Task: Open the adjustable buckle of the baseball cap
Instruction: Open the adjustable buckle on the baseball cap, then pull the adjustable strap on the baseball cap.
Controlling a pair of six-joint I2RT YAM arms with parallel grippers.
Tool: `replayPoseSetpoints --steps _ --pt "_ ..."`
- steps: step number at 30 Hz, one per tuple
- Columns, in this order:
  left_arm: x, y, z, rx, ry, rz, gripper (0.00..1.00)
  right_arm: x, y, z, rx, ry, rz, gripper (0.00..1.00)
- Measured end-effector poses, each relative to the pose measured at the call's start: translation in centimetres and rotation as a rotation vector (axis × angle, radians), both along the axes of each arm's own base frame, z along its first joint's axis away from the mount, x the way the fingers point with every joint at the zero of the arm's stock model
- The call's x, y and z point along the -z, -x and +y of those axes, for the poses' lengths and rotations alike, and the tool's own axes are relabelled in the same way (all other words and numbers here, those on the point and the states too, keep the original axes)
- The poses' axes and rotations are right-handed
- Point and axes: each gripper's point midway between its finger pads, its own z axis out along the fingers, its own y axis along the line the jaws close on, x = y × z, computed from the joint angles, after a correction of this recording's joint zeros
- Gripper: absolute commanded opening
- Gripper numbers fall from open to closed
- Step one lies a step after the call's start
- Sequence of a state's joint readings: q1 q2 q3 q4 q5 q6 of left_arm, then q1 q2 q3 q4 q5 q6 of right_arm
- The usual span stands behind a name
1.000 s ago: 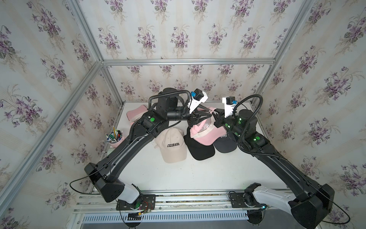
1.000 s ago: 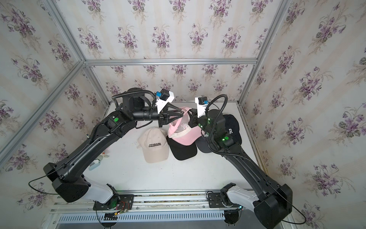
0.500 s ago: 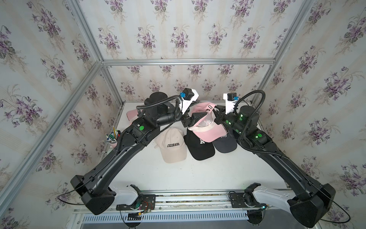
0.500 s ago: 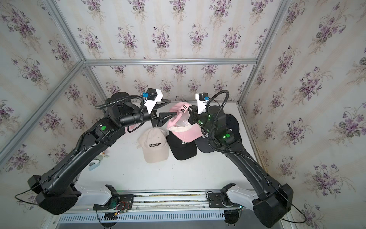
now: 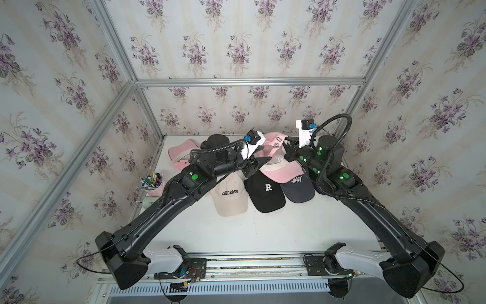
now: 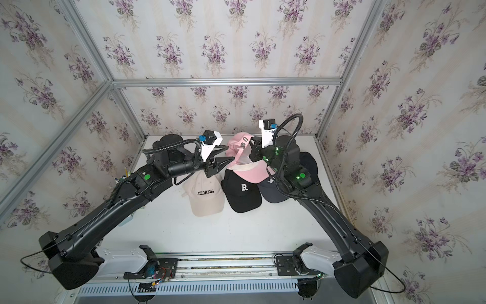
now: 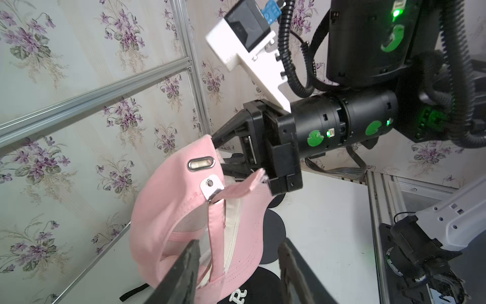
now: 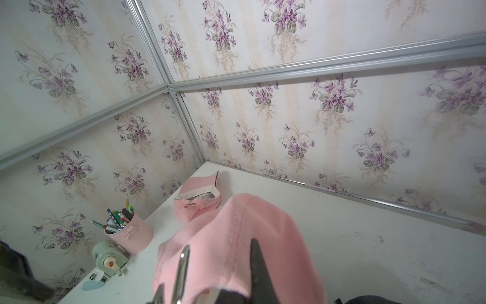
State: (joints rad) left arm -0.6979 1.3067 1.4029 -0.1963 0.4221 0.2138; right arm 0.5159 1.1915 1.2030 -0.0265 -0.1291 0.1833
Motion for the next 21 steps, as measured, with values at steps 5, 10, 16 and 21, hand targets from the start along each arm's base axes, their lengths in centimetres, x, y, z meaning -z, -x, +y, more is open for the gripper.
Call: replayPoseSetpoints --steps 5,10,16,21 --pt "1.4 -0.7 -1.0 0.015 0.008 0.029 0.54 -0.2 0.2 0.1 -0.01 -0.002 -0.002 0.0" --pt "3.4 -2.3 -2.6 0.02 -0.008 0.061 0.6 -0.1 0.4 0.1 -0.019 0.003 0.003 0.0" --pt "4.5 -4.1 -3.9 0.008 -0.013 0.079 0.48 -0.2 0.9 0.0 -0.026 0.004 0.002 0.0" --pt "4.3 -4.2 -4.3 0.023 -0.001 0.079 0.24 0.0 1.3 -0.1 -0.03 0.007 0.003 0.0"
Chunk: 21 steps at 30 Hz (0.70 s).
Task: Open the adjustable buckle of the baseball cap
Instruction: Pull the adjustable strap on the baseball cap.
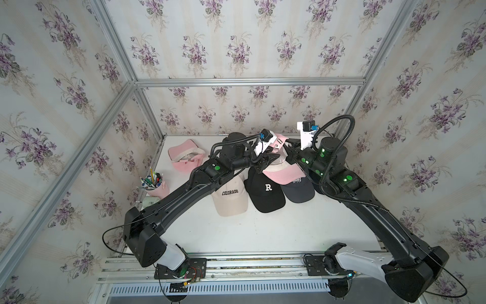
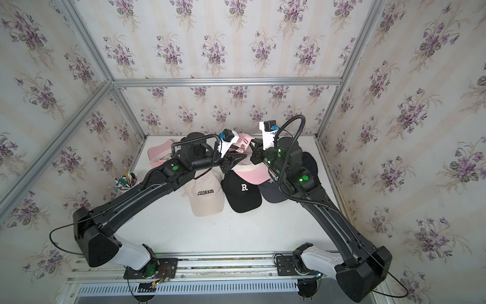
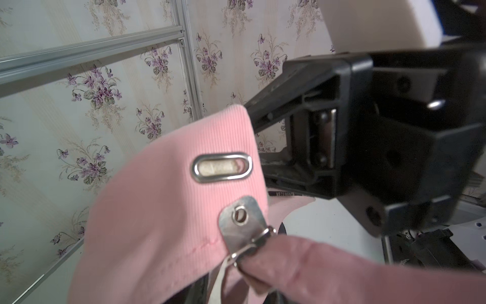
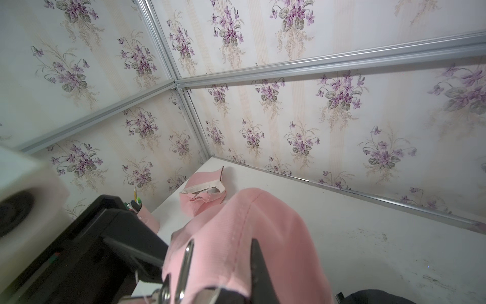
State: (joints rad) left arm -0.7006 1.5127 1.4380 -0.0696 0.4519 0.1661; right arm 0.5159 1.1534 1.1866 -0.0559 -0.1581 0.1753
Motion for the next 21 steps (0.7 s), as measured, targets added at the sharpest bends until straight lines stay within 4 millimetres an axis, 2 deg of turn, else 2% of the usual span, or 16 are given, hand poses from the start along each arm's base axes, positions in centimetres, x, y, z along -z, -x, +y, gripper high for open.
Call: replayPoseSetpoints --steps 3,7,11,15,21 --pt "-0.2 0.3 -0.2 0.02 0.007 0.001 0.1 0.2 0.1 -0.1 0.0 0.004 0.005 0.0" --pt "-1.0 0.9 -0.3 0.05 0.017 -0.004 0.0 0.4 0.1 -0.2 0.005 0.023 0.001 0.0" --pt "-2.2 2.1 0.0 0.088 0.021 -0.008 0.0 0.6 0.1 -0.7 0.026 0.062 -0.022 0.04" --pt "-3.5 3.4 -0.1 0.147 0.024 -0.006 0.0 1.0 0.8 -1.3 0.023 0.125 -0.071 0.24" --pt "-4.3 4.7 -0.5 0.228 0.029 0.023 0.0 2.2 2.4 -1.4 -0.024 0.198 -0.138 0.36"
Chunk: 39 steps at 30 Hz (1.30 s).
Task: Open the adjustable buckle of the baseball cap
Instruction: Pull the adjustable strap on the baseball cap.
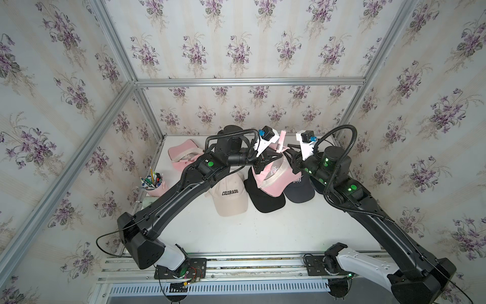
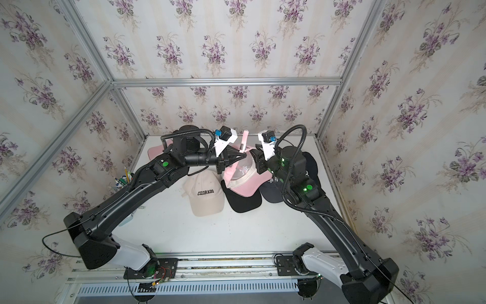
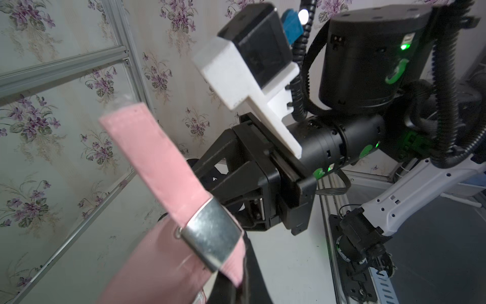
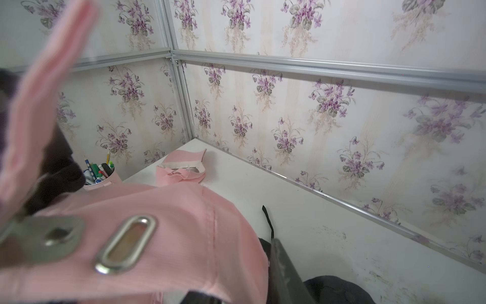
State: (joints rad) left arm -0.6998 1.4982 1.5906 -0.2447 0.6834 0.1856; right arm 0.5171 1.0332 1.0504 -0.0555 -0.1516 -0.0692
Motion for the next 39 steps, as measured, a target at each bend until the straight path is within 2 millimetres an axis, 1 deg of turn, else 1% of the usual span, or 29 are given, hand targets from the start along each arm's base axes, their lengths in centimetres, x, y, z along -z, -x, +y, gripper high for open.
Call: replayPoseSetpoints --steps 6,10,13,16,21,24,27,30,33,36,39 --pt "0.0 0.7 -0.6 0.064 -0.011 0.041 0.0 -0.1 1.8 0.4 -0.068 0.031 -0.091 0.39" --pt "0.4 0.9 -1.0 0.099 -0.025 0.075 0.0 -0.6 2.4 0.6 -0.096 0.043 -0.136 0.39" --pt "0.8 1.1 -1.1 0.122 -0.037 0.102 0.0 -0.6 2.6 0.7 -0.109 0.057 -0.152 0.37" --pt "1.1 1.2 -1.1 0.136 -0.044 0.125 0.0 -0.6 2.9 0.7 -0.118 0.066 -0.167 0.35" --pt "1.6 1.2 -1.0 0.155 -0.049 0.161 0.0 -0.8 3.3 0.7 -0.134 0.08 -0.19 0.35" --pt "2.2 1.3 -1.0 0.175 -0.057 0.204 0.0 -0.9 3.8 1.4 -0.155 0.088 -0.201 0.35" --pt "2.4 1.2 -1.0 0.184 -0.058 0.224 0.0 -0.7 3.8 1.5 -0.153 0.095 -0.2 0.35" --pt "2.6 1.0 -1.0 0.19 -0.056 0.259 0.0 -0.5 3.7 1.6 -0.143 0.104 -0.197 0.26" --pt "2.8 0.7 -1.2 0.195 -0.053 0.285 0.0 -0.2 3.7 1.7 -0.139 0.111 -0.192 0.15" --pt "3.1 0.6 -1.5 0.207 -0.053 0.307 0.0 0.3 3.7 1.6 -0.129 0.113 -0.189 0.09" --pt "3.5 0.5 -1.7 0.216 -0.053 0.339 0.0 0.1 3.9 1.2 -0.108 0.091 -0.209 0.04"
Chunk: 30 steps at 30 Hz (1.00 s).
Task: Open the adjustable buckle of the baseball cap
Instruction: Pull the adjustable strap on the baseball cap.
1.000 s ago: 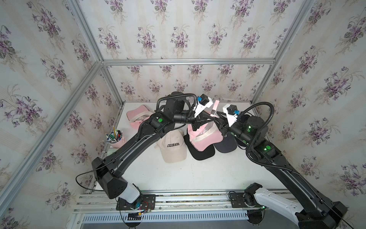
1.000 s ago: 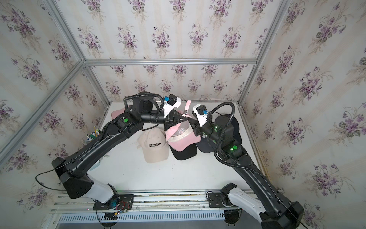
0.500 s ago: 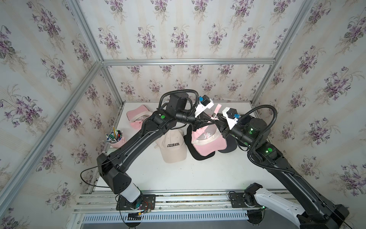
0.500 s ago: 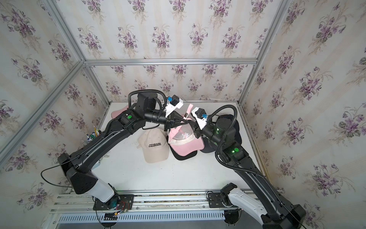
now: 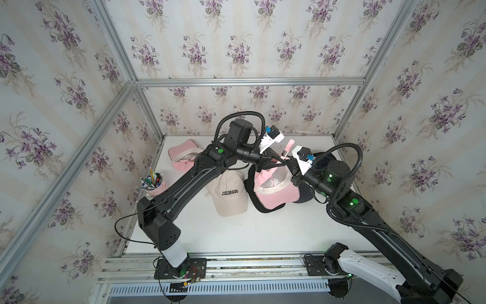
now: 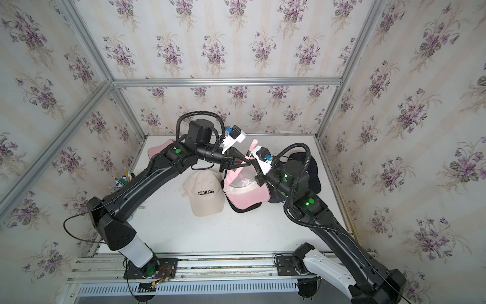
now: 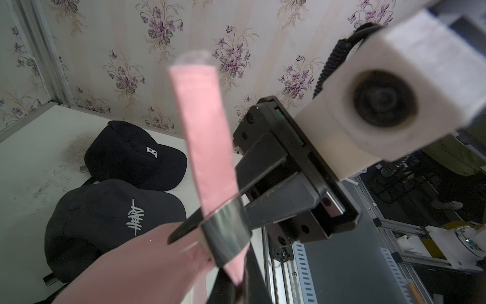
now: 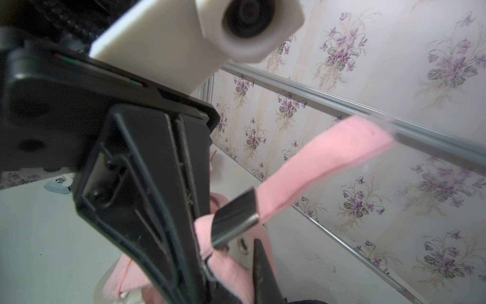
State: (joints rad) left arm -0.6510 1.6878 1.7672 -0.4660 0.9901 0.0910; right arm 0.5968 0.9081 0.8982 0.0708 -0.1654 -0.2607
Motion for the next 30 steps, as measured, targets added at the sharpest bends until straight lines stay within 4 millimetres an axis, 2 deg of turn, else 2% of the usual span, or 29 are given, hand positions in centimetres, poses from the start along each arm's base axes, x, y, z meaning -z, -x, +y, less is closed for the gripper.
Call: replayPoseSetpoints --steps 4,13,16,30 --pt "0.3 0.0 -0.1 0.01 0.001 0.032 0.0 -0.5 -0.1 -0.6 0.033 -0.053 -0.032 0.0" --pt "0.5 0.0 -0.1 0.022 0.008 0.077 0.0 -1.3 -0.6 -1.1 0.075 -0.157 -0.034 0.0" --pt "0.8 -0.1 -0.2 0.023 0.015 0.103 0.01 -1.0 -0.7 -1.3 0.082 -0.189 -0.027 0.0" --pt "0.7 -0.8 -1.7 0.062 0.093 0.26 0.03 -1.3 -1.8 -2.4 0.158 -0.356 -0.035 0.0"
